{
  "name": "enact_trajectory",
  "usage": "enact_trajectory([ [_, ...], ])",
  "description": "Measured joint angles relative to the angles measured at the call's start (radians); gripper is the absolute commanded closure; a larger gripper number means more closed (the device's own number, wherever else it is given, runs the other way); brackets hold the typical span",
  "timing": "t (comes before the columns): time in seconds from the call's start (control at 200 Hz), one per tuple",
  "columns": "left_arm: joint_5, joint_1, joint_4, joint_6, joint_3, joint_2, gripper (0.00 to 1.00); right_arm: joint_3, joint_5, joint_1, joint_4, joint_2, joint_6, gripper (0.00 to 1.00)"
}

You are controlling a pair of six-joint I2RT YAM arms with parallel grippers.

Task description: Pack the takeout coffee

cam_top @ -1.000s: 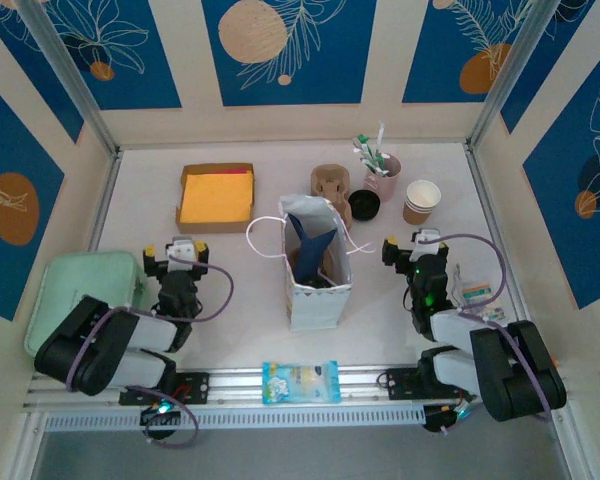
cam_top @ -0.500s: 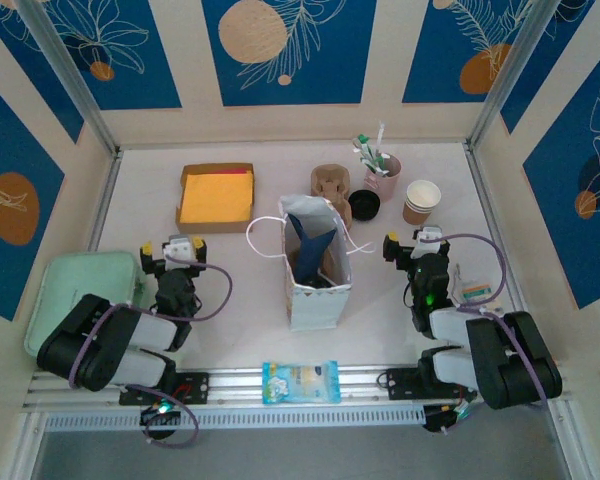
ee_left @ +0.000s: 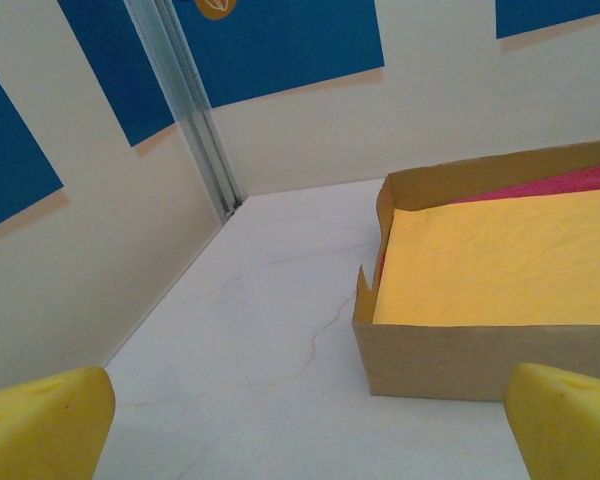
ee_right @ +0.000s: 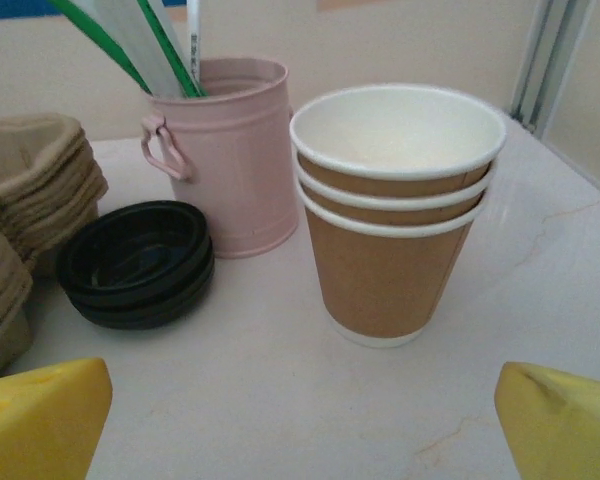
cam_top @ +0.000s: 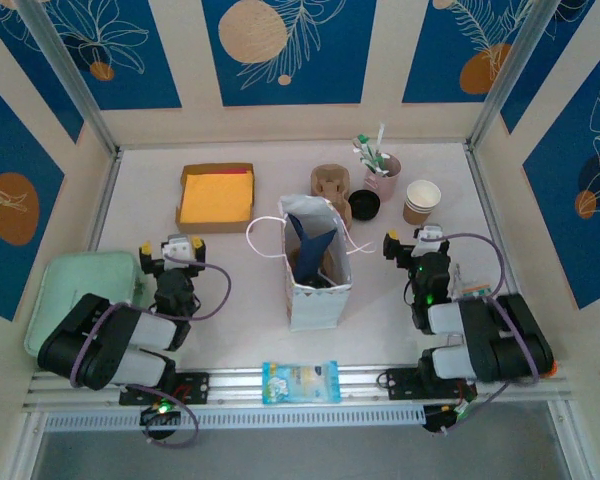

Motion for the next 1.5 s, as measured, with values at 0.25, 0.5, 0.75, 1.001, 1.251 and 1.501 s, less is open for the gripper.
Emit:
enact_trajectory([
  [0.25, 0.008, 0.003, 0.000, 0.000, 0.000, 0.000, 0.00, 0.064, -0.045, 0.048, 0.025, 0.131, -0.069, 0.01],
  [0.5, 0.047, 0.011, 0.007, -0.002, 0.000, 0.031, 0.00, 0.072, -0.095, 0.044, 0.023, 0.128, -0.093, 0.01],
  [0.75, 0.162, 0.055, 0.013, -0.011, 0.098, 0.206, 0.00, 0.081, -0.126, 0.039, 0.002, 0.120, -0.097, 0.01],
  [1.001, 0.240, 0.055, 0.014, 0.004, 0.100, 0.208, 0.00, 0.092, -0.141, 0.033, -0.025, 0.117, -0.097, 0.01],
  [1.251, 0.286, 0.058, 0.015, 0.010, 0.100, 0.208, 0.00, 0.269, -0.203, -0.065, -0.255, 0.106, -0.046, 0.01],
  [1.501, 0.371, 0.119, -0.020, -0.005, 0.127, 0.242, 0.00, 0.275, -0.204, -0.061, -0.322, 0.100, -0.027, 0.01],
])
